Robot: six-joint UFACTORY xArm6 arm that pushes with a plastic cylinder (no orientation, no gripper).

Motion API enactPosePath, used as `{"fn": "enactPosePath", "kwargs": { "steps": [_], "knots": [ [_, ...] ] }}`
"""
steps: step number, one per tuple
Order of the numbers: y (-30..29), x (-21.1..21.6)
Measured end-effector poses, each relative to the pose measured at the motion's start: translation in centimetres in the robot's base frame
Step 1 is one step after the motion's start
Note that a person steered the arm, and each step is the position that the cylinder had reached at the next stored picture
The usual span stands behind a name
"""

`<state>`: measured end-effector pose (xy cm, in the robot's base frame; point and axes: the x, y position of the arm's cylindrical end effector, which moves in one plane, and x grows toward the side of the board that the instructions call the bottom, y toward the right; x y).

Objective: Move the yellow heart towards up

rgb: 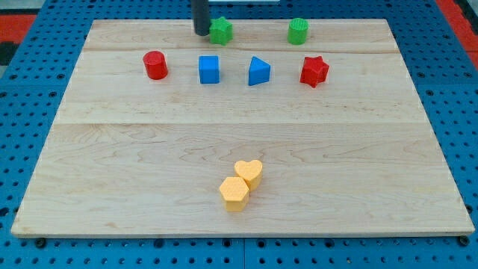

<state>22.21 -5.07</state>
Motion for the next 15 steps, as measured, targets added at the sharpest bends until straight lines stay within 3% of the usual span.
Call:
{"fn": "enactPosePath", "kwargs": {
  "steps": [1,3,4,5,6,7,9,10,11,12,14,15],
  "knots": [
    [2.7,0.3],
    [-14.9,-0.9],
    [-20.0,-0.9],
    [-25.1,1.8],
    [-24.2,7.9],
    [-19.5,15.6],
    [3.2,23.2],
    [11.0,28.3],
    [14.9,33.9],
    [8.8,36.0],
    [6.8,30.7],
    [0.5,29.8]
  ]
}}
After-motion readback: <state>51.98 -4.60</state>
